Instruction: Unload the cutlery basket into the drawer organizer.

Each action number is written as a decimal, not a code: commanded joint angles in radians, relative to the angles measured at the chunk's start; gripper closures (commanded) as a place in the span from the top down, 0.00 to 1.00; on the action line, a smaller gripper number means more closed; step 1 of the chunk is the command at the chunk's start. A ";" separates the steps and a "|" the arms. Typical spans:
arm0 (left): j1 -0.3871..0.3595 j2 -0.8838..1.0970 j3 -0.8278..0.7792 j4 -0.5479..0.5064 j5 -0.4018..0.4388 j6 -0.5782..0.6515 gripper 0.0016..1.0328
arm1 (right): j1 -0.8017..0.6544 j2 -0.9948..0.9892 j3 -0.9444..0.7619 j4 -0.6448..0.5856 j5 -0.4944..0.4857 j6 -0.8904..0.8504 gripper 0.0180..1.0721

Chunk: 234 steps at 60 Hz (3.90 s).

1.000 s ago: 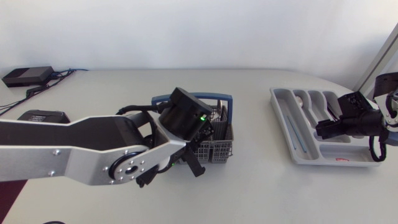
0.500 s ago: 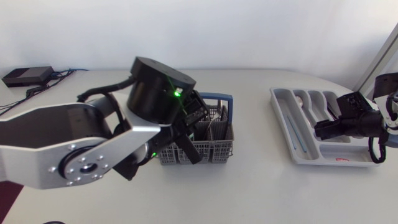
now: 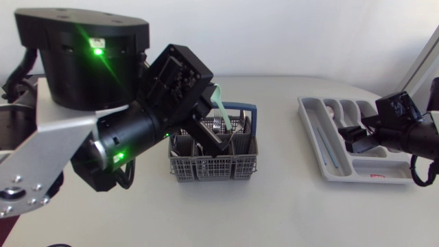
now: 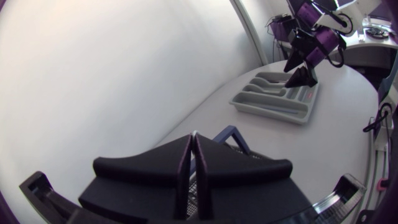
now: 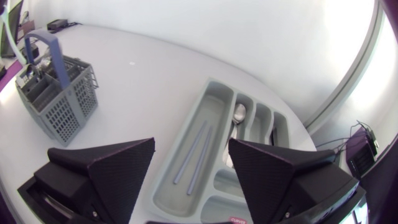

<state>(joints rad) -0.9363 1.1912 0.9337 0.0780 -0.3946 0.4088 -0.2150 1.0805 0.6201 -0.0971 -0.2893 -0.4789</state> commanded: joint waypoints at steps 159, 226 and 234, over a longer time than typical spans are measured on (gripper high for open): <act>0.281 0.140 0.224 -0.244 0.511 -0.482 0.86 | 0.694 -0.010 0.059 -0.250 -0.011 0.089 0.11; 0.352 0.097 -0.016 -0.327 0.476 0.113 0.87 | -0.409 0.674 0.483 -0.647 -0.180 -1.400 0.11; 0.338 0.097 -0.027 -0.336 0.476 0.140 0.87 | -0.432 0.728 0.484 -0.564 -0.123 -1.469 0.11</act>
<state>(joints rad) -0.5858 1.2728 0.9413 -0.2451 0.0803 0.5068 -0.6338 1.7638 1.0943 -0.6884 -0.4377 -1.8576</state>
